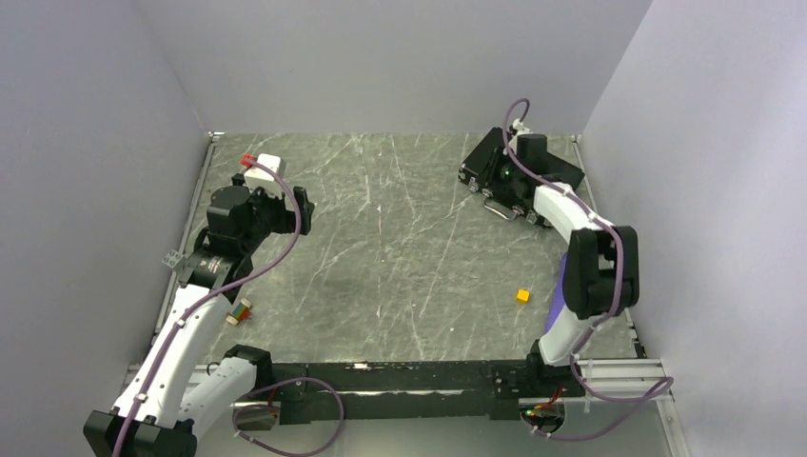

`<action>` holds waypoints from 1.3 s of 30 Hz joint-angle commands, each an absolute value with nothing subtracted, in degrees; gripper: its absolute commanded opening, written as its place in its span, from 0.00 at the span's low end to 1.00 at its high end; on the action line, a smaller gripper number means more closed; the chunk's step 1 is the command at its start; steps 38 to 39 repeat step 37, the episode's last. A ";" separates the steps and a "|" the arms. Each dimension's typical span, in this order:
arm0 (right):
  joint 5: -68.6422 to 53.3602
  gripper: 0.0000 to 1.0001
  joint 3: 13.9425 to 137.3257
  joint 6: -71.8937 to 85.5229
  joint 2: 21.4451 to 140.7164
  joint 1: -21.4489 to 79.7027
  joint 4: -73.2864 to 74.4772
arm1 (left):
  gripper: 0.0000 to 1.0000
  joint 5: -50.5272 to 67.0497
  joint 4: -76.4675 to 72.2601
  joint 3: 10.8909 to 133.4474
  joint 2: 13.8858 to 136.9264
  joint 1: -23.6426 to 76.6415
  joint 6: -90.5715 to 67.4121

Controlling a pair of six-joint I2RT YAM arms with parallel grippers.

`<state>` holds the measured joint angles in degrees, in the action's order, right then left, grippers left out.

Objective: Pack up texas hold em set

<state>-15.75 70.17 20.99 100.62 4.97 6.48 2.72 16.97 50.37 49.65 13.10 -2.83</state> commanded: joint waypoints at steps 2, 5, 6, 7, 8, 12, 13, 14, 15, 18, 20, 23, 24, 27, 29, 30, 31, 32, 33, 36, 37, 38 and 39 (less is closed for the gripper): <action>-9.89 0.37 67.54 16.75 88.50 5.13 13.58 | 0.98 3.26 14.85 50.67 49.08 11.75 -5.45; -7.36 0.42 65.96 15.97 81.48 5.06 16.33 | 0.98 2.53 14.94 50.71 48.60 11.60 -5.79; -6.61 0.43 65.44 15.81 79.15 5.15 17.02 | 0.98 2.33 14.93 50.71 48.23 11.60 -5.80; -5.95 0.45 64.83 15.57 75.92 5.11 17.62 | 0.98 2.15 14.89 50.64 47.94 11.60 -5.80; -5.28 0.47 64.29 15.33 73.49 5.12 18.04 | 0.98 1.99 14.81 50.63 47.50 11.60 -5.68; -2.27 0.50 61.84 15.03 64.88 5.16 18.35 | 0.98 1.27 13.64 49.71 44.88 11.60 -5.14; -1.87 0.50 60.37 15.07 62.45 5.12 17.20 | 0.98 1.06 12.97 49.19 44.12 11.60 -5.10; -1.42 0.51 58.77 15.11 60.04 5.14 15.88 | 0.98 0.93 12.34 48.60 43.23 11.60 -5.05; -0.45 0.51 57.18 14.97 57.73 5.11 14.41 | 0.98 0.81 11.66 48.08 42.39 11.60 -4.97; 2.10 0.52 51.54 14.47 51.42 5.12 9.59 | 0.98 0.50 10.04 46.85 40.31 11.60 -4.84; 3.91 0.53 49.43 14.02 49.06 5.11 8.19 | 0.98 0.18 9.64 46.52 39.23 11.60 -4.83; 5.17 0.54 47.88 13.73 47.17 5.13 8.08 | 0.98 -1.28 9.26 45.94 37.65 11.60 -5.31; 5.40 0.54 47.48 13.67 46.73 5.18 8.01 | 0.98 -2.12 9.17 45.82 37.37 11.60 -5.36; 5.62 0.55 46.87 13.62 46.00 5.11 7.63 | 0.98 -3.68 9.18 45.83 36.75 11.59 -5.75; 5.66 0.55 47.28 13.52 45.97 5.10 7.99 | 0.98 -4.28 8.99 45.71 36.56 11.60 -5.97; 5.62 0.55 47.55 13.53 45.97 5.09 8.26 | 0.98 -4.27 8.97 45.70 36.52 11.60 -5.90; 5.62 0.55 47.69 13.54 45.97 5.13 8.39 | 0.98 -4.41 9.03 45.73 36.38 11.60 -5.96; 5.60 0.55 47.73 13.54 45.92 5.15 8.46 | 0.98 -4.64 9.01 45.66 36.25 11.60 -5.97; 5.60 0.55 47.60 13.60 45.82 5.13 8.41 | 0.98 -4.94 8.89 45.50 36.03 11.60 -5.98; 5.62 0.55 47.06 13.78 45.47 5.10 8.03 | 0.98 -5.97 8.95 45.43 35.47 11.60 -6.06; 5.58 0.56 47.03 13.80 45.41 5.12 8.04 | 0.98 -6.22 9.03 45.52 35.49 11.60 -6.02; 5.58 0.56 47.03 13.80 45.41 5.12 8.04 | 0.98 -6.22 9.03 45.52 35.49 11.60 -6.02; 5.58 0.56 47.03 13.80 45.41 5.12 8.04 | 0.98 -6.22 9.03 45.52 35.49 11.60 -6.02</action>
